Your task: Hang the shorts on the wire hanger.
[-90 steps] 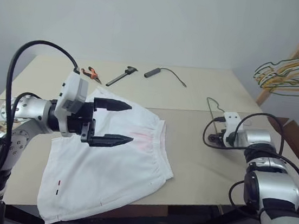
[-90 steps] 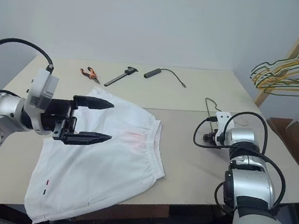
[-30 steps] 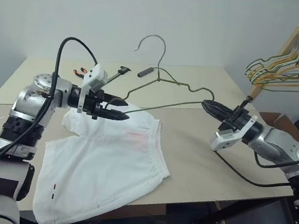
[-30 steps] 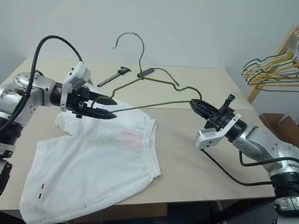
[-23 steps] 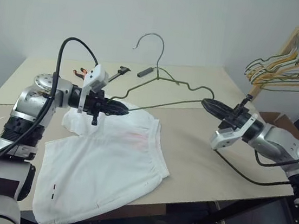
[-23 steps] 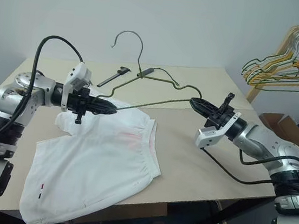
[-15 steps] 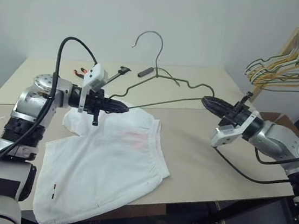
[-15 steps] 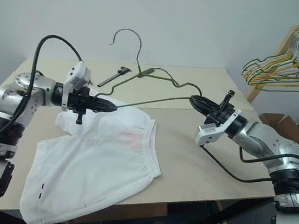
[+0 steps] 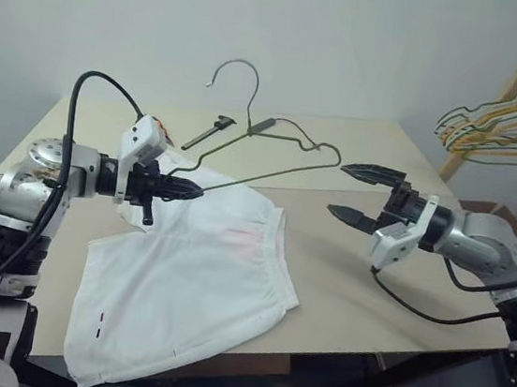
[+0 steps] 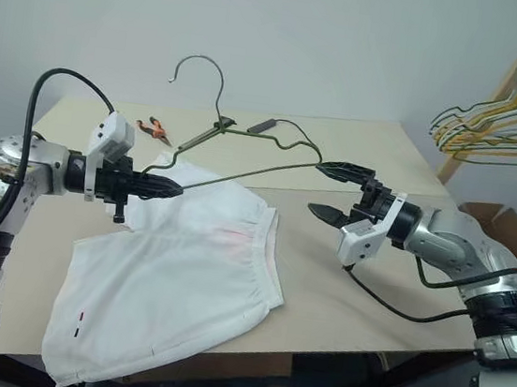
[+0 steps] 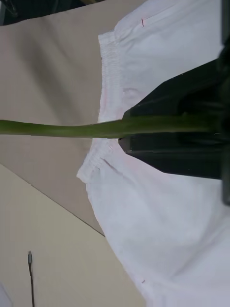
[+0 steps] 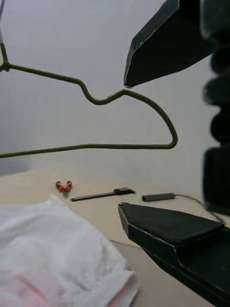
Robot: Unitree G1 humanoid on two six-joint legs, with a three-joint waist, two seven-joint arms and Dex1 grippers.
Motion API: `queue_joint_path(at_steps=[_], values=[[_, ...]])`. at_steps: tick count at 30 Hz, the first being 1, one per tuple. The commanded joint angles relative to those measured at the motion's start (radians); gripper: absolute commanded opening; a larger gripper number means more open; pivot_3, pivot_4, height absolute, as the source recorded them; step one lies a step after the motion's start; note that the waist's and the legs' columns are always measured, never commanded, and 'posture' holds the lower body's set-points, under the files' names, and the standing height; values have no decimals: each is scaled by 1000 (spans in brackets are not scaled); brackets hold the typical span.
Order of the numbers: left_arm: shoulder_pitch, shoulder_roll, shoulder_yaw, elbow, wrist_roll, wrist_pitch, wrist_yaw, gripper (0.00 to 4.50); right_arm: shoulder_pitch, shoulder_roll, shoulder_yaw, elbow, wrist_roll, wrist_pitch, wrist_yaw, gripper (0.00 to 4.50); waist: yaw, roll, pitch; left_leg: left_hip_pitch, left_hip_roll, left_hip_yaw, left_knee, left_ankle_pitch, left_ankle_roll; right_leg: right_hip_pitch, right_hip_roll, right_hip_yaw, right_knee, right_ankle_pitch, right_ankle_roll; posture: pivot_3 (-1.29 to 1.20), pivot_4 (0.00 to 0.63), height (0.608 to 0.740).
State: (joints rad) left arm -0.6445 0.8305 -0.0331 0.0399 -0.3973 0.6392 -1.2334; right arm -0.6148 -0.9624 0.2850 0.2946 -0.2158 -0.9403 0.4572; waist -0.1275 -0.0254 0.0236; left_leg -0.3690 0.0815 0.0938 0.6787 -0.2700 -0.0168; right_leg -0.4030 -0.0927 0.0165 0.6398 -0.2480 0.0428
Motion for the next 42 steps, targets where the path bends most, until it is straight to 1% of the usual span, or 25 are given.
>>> queue_joint_path(at_steps=[1,4,6,7,8,10,13,15,18,21,24,27,28,29,30,34,35,39,40,42], values=[[6,30,23,-51,4,-15,12,0,46,-36,-7,-124,304,194,212,4470,13,0,0,0,0,0,0,0,0,0,0,0,0,0,0,5,0,740],[6,35,10,-62,22,-37,16,0,74,-50,-39,-221,544,411,383,4470,32,0,0,0,0,0,1,0,0,0,0,0,0,0,0,1,0,740],[6,34,5,-68,28,-44,19,0,73,-62,-73,-271,655,555,466,4470,40,0,0,0,0,1,1,0,0,0,0,0,1,0,0,-4,0,740],[9,34,4,-75,26,-40,19,0,63,-84,-92,-298,723,661,518,4470,46,0,0,0,0,1,1,0,0,0,0,0,1,0,-1,-7,0,740],[12,35,1,-82,26,-40,16,0,49,-110,-106,-322,773,769,565,4470,52,0,0,0,0,1,1,0,0,0,0,-1,1,0,-1,-8,0,740],[22,42,-8,-97,30,-50,5,0,23,-137,-137,-347,836,906,628,4470,62,0,0,0,0,1,1,0,0,0,0,0,1,0,-1,-9,0,740],[26,56,-36,-114,49,-67,-20,0,-48,-157,-130,-351,795,1042,698,4470,71,0,0,0,0,1,1,0,0,-1,0,-1,1,0,-1,-14,0,740],[24,61,-51,-118,55,-77,-35,0,-94,-148,-120,-344,784,1119,742,4470,74,0,0,0,1,2,1,0,0,-2,1,-2,1,0,-2,-16,0,740],[15,65,-73,-118,58,-97,-66,0,-174,-105,-81,-320,734,1195,795,4470,75,0,0,0,1,2,1,0,0,-2,1,-1,1,0,-2,-23,0,740],[-2,45,-95,-118,60,-108,-78,0,-262,-40,48,-288,564,1253,828,4470,74,0,0,-1,1,2,1,0,0,-3,1,-1,2,0,-2,-32,0,740],[-12,33,-105,-114,62,-112,-78,0,-298,8,108,-270,468,1307,839,4470,77,0,0,-2,1,2,1,0,0,-3,1,-2,2,0,-2,-33,0,740],[-22,19,-117,-116,62,-115,-82,0,-338,78,181,-235,368,1367,833,4470,80,1,0,-7,1,2,2,0,0,-7,1,-1,2,0,-2,-32,0,740],[-24,17,-121,-115,64,-118,-85,0,-344,94,189,-228,348,1378,833,4101,81,1,0,-10,1,2,3,0,0,-10,1,-1,3,0,-2,-31,0,740],[-25,17,-124,-114,66,-121,-87,0,-348,104,191,-224,334,1386,835,3894,81,1,0,-15,1,2,5,0,0,-16,1,-1,6,0,-2,-30,0,740],[-25,16,-125,-114,66,-121,-89,0,-352,112,190,-222,326,1401,838,3584,83,1,0,-19,0,2,7,0,0,-20,1,-1,7,0,-2,-30,0,740],[-18,16,-131,-121,67,-123,-90,0,-353,124,175,-248,306,1419,860,2178,84,1,0,-20,0,1,7,0,0,-20,1,-2,7,0,-2,-30,0,740],[-15,17,-134,-121,71,-128,-90,0,-349,121,168,-272,307,1428,866,1689,84,1,0,-20,1,1,7,0,0,-20,1,-2,7,0,-2,-31,0,740],[-12,14,-138,-114,81,-141,-96,0,-336,110,143,-342,323,1459,887,400,83,1,0,-20,1,1,7,0,0,-20,1,-2,7,0,-2,-37,0,740],[-12,13,-139,-113,83,-144,-98,0,-333,110,140,-350,324,1465,890,13,83,1,0,-20,1,1,7,0,0,-20,1,-2,8,0,-2,-37,0,740],[-13,10,-140,-111,85,-151,-102,0,-322,109,132,-364,326,1474,893,13,82,1,0,-19,1,1,8,0,0,-19,1,-2,7,0,-2,-45,0,740]])
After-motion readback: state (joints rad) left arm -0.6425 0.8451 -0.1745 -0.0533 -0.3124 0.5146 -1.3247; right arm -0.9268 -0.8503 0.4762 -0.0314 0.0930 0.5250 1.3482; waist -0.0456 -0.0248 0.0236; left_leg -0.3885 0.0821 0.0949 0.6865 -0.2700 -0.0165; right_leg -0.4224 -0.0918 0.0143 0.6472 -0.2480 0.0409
